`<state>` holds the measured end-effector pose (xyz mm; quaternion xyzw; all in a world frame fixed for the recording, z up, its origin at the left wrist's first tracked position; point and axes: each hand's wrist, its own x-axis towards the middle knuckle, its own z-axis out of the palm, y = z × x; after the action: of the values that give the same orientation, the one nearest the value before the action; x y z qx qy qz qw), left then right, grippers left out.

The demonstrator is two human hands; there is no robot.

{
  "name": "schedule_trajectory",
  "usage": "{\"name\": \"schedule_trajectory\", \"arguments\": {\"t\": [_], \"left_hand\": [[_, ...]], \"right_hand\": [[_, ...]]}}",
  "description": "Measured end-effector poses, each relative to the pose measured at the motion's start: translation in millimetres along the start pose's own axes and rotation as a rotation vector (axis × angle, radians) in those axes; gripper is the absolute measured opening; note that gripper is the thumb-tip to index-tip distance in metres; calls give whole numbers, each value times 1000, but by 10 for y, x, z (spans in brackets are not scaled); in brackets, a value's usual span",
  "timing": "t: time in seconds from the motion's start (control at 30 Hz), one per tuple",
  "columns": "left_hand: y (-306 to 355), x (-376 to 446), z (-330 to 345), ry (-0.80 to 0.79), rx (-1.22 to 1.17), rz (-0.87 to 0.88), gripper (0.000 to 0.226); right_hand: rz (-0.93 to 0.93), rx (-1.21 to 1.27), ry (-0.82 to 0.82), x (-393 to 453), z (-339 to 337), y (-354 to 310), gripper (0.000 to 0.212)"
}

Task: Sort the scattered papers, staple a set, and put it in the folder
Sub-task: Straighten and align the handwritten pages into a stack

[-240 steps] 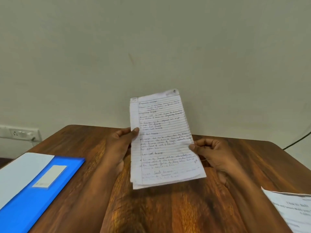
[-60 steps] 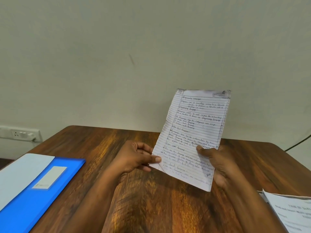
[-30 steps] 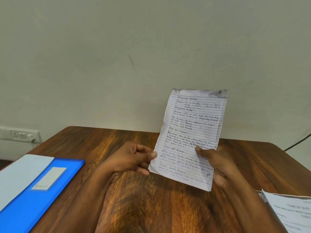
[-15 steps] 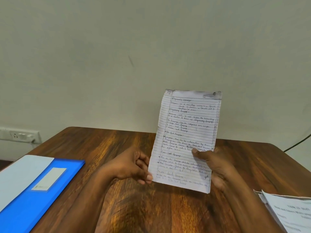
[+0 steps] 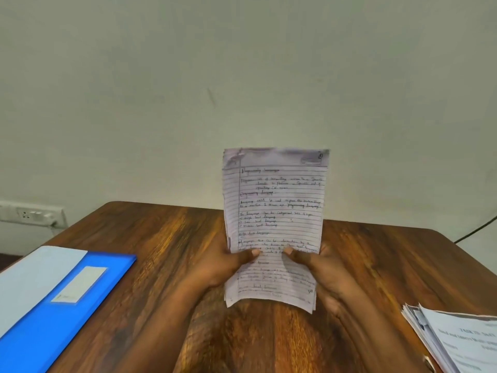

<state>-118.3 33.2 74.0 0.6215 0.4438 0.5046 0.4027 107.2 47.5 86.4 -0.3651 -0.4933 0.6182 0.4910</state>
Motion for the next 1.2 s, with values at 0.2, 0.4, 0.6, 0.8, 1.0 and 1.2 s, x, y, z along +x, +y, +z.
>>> {"name": "schedule_trajectory", "arguments": {"t": [0.2,0.4,0.6,0.8,1.0,1.2], "left_hand": [[82,12,30,150,-7,52,28],[241,7,106,210,-36,154,34],[96,-7,115,192,-32,189,58],[141,37,110,214,-89,185,33],[-34,37,132,212,-46,153,47],[20,28,134,199,-21,131,32]], "right_hand": [[-309,-28,220,24,56,-80,19],[-490,-107,252,7,115,-151,14],[-333,-180,202,-7,115,-43,20],[-425,-200,224,-14,104,-158,15],[-270,-249,144,6,90,-6,15],[-263,-253,145,24,60,-14,15]]}}
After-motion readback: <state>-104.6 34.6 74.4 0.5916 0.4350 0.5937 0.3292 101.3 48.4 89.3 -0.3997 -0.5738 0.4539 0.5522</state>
